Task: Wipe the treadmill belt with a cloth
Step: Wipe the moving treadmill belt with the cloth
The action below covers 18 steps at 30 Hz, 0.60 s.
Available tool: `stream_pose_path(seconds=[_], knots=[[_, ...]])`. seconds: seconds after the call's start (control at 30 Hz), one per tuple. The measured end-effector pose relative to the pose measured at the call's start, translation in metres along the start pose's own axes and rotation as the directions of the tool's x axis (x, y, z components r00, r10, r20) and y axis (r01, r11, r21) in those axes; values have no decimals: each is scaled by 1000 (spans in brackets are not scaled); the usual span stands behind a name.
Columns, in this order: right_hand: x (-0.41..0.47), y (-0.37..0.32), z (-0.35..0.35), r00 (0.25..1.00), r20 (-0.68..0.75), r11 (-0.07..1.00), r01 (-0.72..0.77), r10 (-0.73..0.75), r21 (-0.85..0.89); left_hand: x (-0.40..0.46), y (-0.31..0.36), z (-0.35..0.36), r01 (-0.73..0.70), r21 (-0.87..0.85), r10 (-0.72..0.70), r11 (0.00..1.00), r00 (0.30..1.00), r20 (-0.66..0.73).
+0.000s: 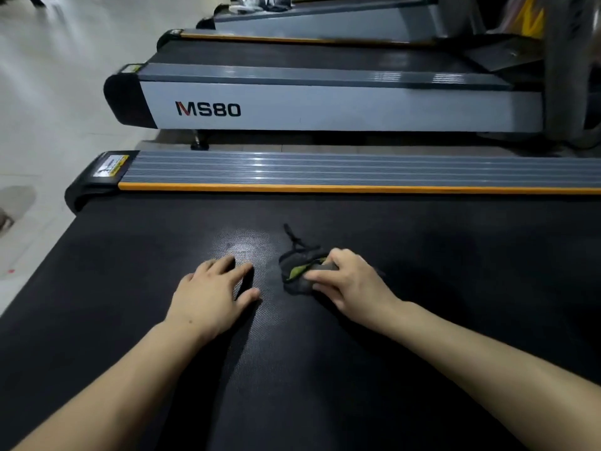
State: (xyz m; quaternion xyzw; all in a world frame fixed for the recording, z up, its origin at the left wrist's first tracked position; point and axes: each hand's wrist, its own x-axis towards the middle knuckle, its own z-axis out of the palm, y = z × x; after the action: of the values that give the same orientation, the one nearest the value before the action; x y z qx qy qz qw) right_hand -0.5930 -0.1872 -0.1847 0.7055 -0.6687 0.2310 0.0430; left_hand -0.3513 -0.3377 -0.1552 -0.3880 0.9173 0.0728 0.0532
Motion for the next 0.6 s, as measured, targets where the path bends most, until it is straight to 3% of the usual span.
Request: stream_pose_path(seconds=[0.1,0.23,0.3,0.37,0.5,0.6], knots=[[28,23,7,999,17,996,45,-44,-80,1,1,2,6,7,-7,1000,998,69],[115,53,26,946,-99,944,-319,310,-89,1,0,2,36,-41,-32,998,995,95],[124,46,34,912,-94,909,-406,398,-90,-1,0,5,35,-50,-31,998,995,96],[105,30,32,937,-117,939,-339,330,-66,-1,-2,11,30,-55,-25,998,996,80],[37,-6,28,997,-73,1000,12,-12,-12,5,-4,18,5,-32,-3,999,997,76],[63,8,38,997,-54,997,48,-51,-56,5,-2,16,11,-36,-8,999,997,80]])
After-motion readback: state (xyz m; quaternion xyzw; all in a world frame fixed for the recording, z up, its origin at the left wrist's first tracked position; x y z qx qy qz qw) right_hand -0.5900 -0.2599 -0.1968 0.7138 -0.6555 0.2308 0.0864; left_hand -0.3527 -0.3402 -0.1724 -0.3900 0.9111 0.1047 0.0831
